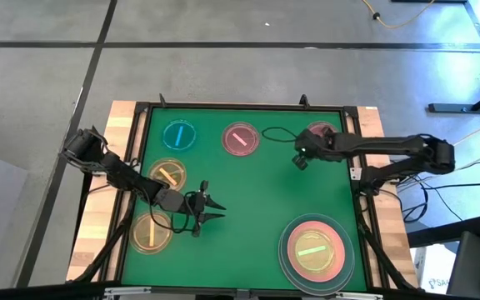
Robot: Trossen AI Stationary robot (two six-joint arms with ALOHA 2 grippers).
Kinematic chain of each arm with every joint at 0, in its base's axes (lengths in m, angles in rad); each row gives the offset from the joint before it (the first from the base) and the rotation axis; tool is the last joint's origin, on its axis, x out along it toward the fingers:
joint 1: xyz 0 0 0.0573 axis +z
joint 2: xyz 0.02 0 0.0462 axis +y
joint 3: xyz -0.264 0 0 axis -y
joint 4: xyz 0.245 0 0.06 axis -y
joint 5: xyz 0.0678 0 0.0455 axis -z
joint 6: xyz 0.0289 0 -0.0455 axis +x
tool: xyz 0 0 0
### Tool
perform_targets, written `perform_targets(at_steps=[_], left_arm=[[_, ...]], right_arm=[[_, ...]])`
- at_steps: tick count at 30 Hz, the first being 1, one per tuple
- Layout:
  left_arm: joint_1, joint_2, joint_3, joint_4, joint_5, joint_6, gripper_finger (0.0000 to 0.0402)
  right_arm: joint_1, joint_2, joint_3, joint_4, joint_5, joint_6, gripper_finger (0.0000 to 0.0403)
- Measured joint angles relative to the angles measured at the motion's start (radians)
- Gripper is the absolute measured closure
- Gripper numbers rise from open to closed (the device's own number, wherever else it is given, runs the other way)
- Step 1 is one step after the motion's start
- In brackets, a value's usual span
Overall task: Stack plastic plates
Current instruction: Stack the right transparent pink plate on top of the transparent green plate
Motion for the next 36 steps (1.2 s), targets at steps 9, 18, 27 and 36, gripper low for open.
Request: perform_targets(at_steps=[9, 18, 27, 36], left_arm=[[0.002, 0.0, 0.0, -0.002, -0.018, 0.0, 0.031], [0.002, 0.0, 0.0, -0.008, -0.019, 0.0, 0.031], [0.002, 0.0, 0.0, -0.008, -0.019, 0.0, 0.031], [0.002, 0.0, 0.0, -0.009, -0.019, 0.0, 0.031]], right_arm=[[-0.105, 0.174, 0.0, -0.019, -0.019, -0.007, 0.0196], [-0.104, 0.31, 0.0, -0.014, 0.073, -0.007, 0.0194], [-0.103, 0.349, 0.002, 0.01, 0.094, -0.02, 0.0236], [-0.208, 0.352, 0.001, 0.013, 0.096, -0.024, 0.0359]])
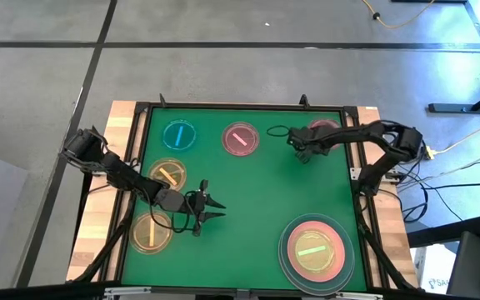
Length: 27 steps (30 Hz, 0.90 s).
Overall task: Stack plastic plates
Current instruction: Stack the right transparent pink plate on top of the transparent green plate
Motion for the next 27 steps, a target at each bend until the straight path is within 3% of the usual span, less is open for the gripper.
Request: perform_targets(at_steps=[6, 13, 19, 27], left_arm=[[0.0, 0.0, 0.0, 0.0, 0.0, 0.0, 0.031], [0.0, 0.0, 0.0, 0.0, 0.0, 0.0, 0.031], [0.0, 0.0, 0.0, 0.0, -0.001, 0.0, 0.031], [0.0, 0.0, 0.0, 0.0, -0.002, 0.0, 0.031]], right_arm=[[-0.027, 0.0, 0.0, 0.031, -0.052, -0.091, 0.0398], [0.01, -0.023, 0.0, 0.015, -0.056, -0.138, 0.0401], [0.144, -0.12, 0.053, -0.12, -0.078, -0.09, 0.0402], [0.41, -0.256, 0.183, -0.275, -0.199, 0.053, 0.0402]])
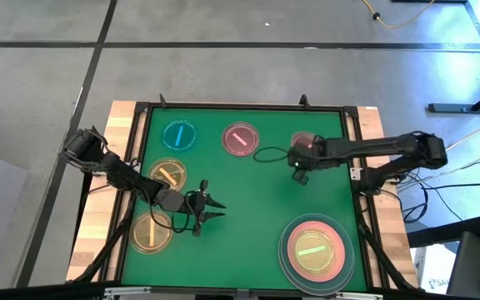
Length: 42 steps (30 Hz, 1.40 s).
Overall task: Stack plastic plates
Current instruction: Stack the right transparent pink plate on top of the transparent green plate
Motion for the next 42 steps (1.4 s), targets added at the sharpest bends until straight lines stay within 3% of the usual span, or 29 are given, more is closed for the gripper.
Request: perform_targets(at_steps=[10, 17, 24, 28, 33, 42], left_arm=[[0.0, 0.0, 0.0, 0.0, 0.0, 0.0, 0.031], [0.0, 0.0, 0.0, 0.0, 0.0, 0.0, 0.031], [0.0, 0.0, 0.0, 0.0, 0.0, 0.0, 0.031], [0.001, 0.0, 0.0, 0.001, -0.002, 0.0, 0.031], [0.017, 0.0, 0.0, 0.006, -0.002, 0.0, 0.031], [0.019, 0.0, 0.0, 0.006, 0.013, 0.0, 0.031]], right_arm=[[0.318, -0.072, 0.147, -0.051, -0.304, 0.149, 0.0402], [0.516, -0.073, 0.201, -0.045, -0.356, 0.309, 0.0402], [0.695, -0.073, 0.221, 0.023, -0.458, 0.624, 0.0402], [0.783, -0.073, 0.229, 0.141, -0.419, 0.75, 0.0402], [0.875, -0.044, 0.222, 0.168, -0.335, 0.818, 0.0402], [0.847, 0.018, 0.211, 0.16, -0.379, 0.819, 0.0379]])
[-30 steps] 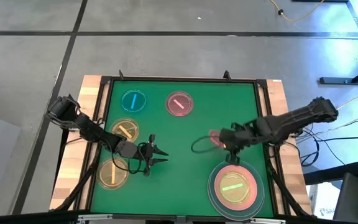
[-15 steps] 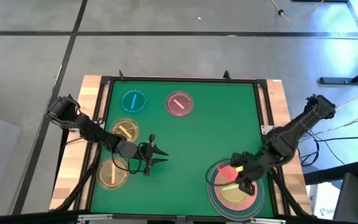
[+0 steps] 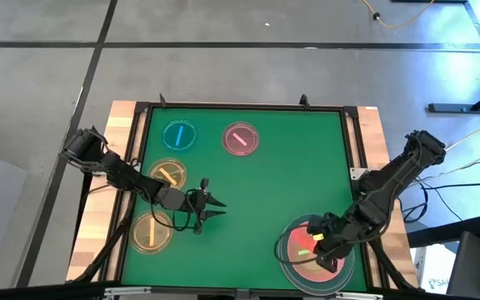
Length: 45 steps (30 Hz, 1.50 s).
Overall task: Stack plastic plates
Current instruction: Stack the right transparent pink plate on top of the transparent green plate, then stack the transparent pink plate on top of the transparent red plate
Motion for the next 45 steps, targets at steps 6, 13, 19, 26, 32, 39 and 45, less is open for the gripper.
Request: perform_targets(at_steps=[6, 13, 19, 26, 32, 39, 45], left_arm=[[0.0, 0.0, 0.0, 0.0, 0.017, 0.0, 0.031], [0.0, 0.0, 0.0, 0.0, 0.017, 0.0, 0.031], [0.0, 0.0, 0.0, 0.0, 0.017, -0.003, 0.031], [0.008, 0.0, 0.0, 0.001, 0.017, 0.018, 0.031], [0.084, 0.0, 0.0, 0.007, 0.017, 0.085, 0.031], [0.279, 0.0, 0.048, -0.134, 0.05, 0.139, 0.0286], [0.448, 0.065, 0.244, -0.549, 0.102, 0.135, 0.0239]], right_arm=[[0.002, 0.015, 0.0, 0.003, -0.006, -0.003, 0.0311], [-0.057, 0.011, 0.0, 0.072, 0.044, -0.163, 0.0263], [-0.154, 0.013, 0.0, 0.072, 0.292, -0.456, 0.0263], [-0.247, 0.013, 0.0, 0.077, 0.648, -0.678, 0.0264], [-0.291, 0.013, -0.035, 0.127, 0.709, -0.736, 0.0264], [-0.289, 0.014, -0.162, 0.33, 0.719, -0.837, 0.0265], [-0.289, 0.014, -0.239, 0.46, 0.746, -0.882, 0.0265]])
